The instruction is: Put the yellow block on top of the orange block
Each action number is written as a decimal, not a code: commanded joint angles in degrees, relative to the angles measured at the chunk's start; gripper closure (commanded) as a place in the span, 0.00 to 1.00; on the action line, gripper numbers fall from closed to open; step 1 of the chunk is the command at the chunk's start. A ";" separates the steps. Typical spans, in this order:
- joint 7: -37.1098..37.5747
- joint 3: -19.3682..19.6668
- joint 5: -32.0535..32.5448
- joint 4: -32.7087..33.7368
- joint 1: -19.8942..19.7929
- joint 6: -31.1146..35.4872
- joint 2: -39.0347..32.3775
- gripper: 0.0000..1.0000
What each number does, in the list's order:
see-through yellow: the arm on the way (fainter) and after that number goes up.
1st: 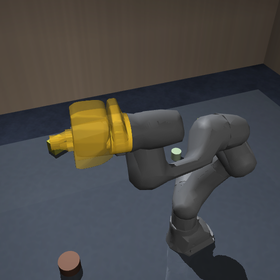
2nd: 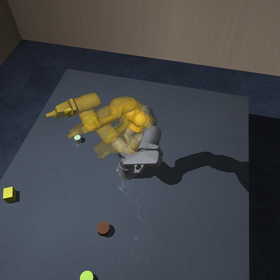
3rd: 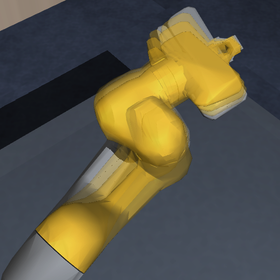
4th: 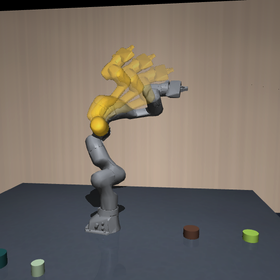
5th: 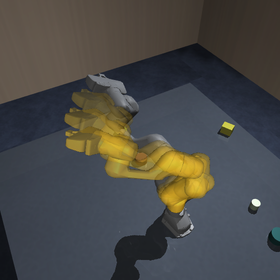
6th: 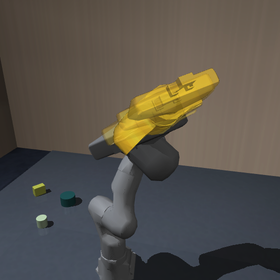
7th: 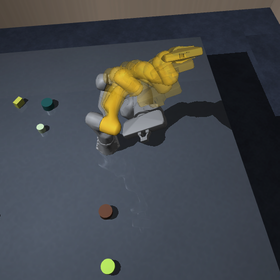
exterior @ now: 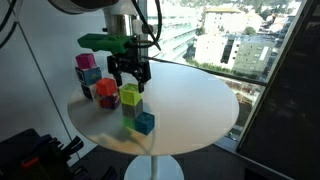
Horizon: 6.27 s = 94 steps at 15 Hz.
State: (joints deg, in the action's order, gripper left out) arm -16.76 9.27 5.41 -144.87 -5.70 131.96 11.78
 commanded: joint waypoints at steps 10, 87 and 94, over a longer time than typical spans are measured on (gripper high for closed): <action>-0.66 -0.43 0.20 0.08 -0.16 1.83 -2.04 0.60; 9.27 -10.58 -1.26 7.97 8.13 -11.67 1.63 0.75; 11.38 -11.40 -2.35 6.16 8.39 -8.43 1.05 0.75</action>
State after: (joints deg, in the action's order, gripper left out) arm -7.24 -1.95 4.25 -138.14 2.30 121.85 12.96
